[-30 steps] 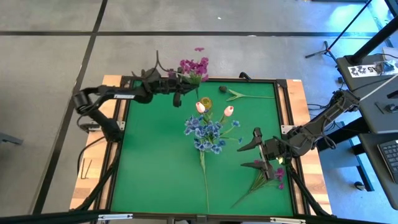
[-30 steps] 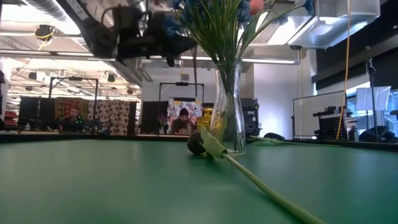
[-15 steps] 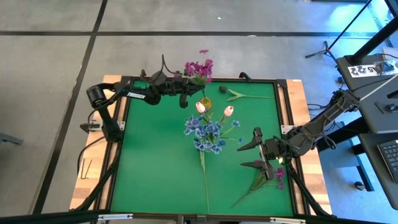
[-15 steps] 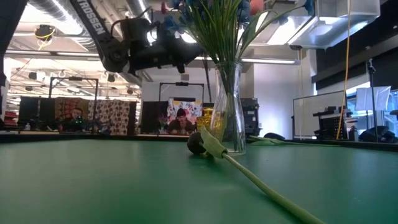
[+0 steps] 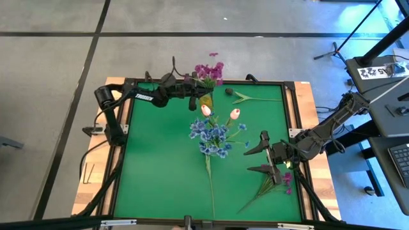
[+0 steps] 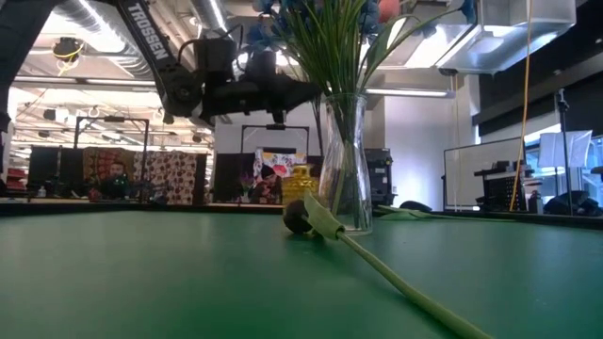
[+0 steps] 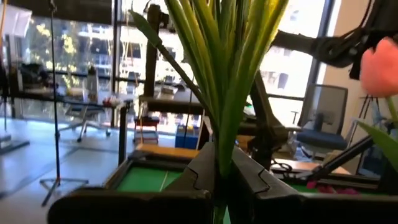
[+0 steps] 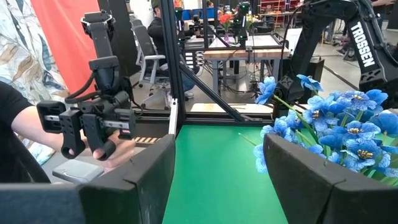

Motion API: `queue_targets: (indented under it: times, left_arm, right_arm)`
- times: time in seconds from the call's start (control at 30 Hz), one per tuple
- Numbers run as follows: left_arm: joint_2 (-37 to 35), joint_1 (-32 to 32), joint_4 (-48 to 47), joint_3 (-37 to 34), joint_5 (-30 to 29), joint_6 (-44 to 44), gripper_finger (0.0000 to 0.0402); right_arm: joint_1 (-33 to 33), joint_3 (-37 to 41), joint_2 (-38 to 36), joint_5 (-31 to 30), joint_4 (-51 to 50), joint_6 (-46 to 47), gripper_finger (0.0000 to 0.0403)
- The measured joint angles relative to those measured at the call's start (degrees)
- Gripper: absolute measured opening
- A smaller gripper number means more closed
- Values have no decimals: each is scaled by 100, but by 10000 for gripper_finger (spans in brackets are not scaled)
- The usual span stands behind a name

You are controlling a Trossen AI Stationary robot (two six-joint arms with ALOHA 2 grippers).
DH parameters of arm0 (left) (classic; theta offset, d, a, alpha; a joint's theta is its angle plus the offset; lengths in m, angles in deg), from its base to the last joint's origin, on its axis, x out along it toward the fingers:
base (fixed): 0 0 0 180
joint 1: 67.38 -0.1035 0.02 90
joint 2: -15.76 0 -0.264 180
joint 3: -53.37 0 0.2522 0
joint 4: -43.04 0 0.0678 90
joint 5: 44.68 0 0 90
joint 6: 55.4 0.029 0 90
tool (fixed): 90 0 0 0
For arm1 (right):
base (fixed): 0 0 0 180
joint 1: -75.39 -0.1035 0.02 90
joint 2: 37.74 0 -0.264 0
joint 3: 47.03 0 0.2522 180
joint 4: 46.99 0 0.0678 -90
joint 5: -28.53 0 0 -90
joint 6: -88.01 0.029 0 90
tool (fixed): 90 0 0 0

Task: Sort flowers into vase by color
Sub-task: Put the left violet flowers into the yellow vase

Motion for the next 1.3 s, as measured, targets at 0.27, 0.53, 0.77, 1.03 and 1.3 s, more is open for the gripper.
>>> queue_targets:
  times: [0.27,0.53,0.77,1.03,1.3]
  left_arm:
    - [-27,-15,49,0,275,-148,12]
    - [-739,-345,-528,0,498,-169,12]
    - [-1125,-702,-1551,0,486,219,12]
    - [-1064,-678,-1694,-2,140,614,12]
    - [-1016,-622,-1724,-2,124,633,12]
  right_arm:
    - [0,0,4,2,-7,14,243]
    - [0,0,4,4,-12,44,243]
    - [0,2,52,7,-54,47,243]
    - [0,2,195,0,-23,58,243]
    - [0,2,197,-4,22,20,243]
